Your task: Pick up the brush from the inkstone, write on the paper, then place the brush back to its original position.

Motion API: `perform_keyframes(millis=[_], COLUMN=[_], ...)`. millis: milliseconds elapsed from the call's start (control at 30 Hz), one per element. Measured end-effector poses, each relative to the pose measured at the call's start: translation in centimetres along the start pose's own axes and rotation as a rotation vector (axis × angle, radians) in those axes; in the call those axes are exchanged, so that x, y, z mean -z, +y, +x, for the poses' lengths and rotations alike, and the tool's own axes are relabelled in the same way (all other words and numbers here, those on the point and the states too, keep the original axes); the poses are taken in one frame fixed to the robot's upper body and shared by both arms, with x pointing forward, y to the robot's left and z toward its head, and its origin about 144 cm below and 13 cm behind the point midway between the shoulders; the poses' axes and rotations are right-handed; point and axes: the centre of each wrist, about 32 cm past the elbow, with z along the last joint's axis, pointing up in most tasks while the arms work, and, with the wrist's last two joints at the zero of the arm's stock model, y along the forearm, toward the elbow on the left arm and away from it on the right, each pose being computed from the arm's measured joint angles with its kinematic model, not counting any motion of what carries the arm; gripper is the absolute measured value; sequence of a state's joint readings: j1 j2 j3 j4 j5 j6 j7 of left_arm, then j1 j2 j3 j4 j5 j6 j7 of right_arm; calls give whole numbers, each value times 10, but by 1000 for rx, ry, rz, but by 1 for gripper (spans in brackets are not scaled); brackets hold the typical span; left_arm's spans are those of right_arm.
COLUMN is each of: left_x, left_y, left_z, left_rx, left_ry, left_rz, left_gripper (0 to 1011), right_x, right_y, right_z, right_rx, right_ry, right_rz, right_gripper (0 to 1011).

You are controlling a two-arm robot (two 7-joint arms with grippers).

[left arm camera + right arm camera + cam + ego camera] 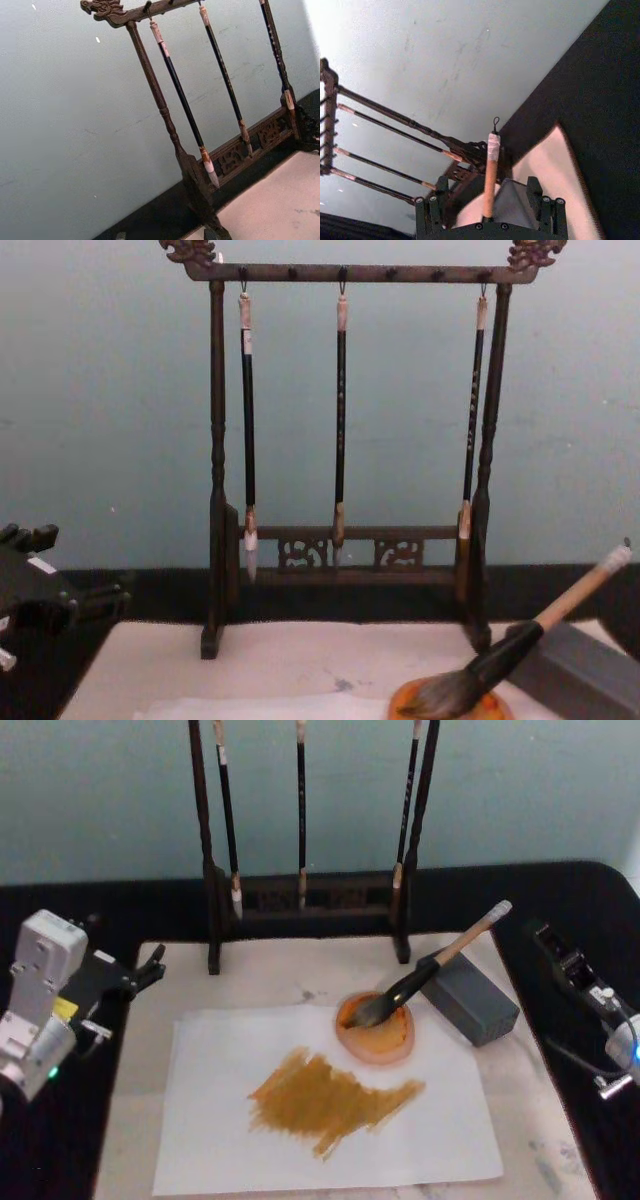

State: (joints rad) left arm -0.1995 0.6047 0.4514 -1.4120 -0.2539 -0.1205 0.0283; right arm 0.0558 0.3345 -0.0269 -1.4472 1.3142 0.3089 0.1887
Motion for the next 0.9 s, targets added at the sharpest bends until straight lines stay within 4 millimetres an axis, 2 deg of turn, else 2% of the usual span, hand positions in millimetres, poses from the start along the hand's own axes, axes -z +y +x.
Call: perform_keyframes(millis=[233, 900], left_x=[0, 0], left_y=[0, 0], left_z=[0, 0], left_rx=[0, 0], left_ry=[0, 0], left_rz=[0, 0], left_gripper=[1010, 1010], right_x=[2, 3], right_y=[21, 19], right_z=[4, 3], right_rx=[-31, -31], right_ry=[66, 66], right_rz=[-5, -3], right_gripper=[1000, 1000])
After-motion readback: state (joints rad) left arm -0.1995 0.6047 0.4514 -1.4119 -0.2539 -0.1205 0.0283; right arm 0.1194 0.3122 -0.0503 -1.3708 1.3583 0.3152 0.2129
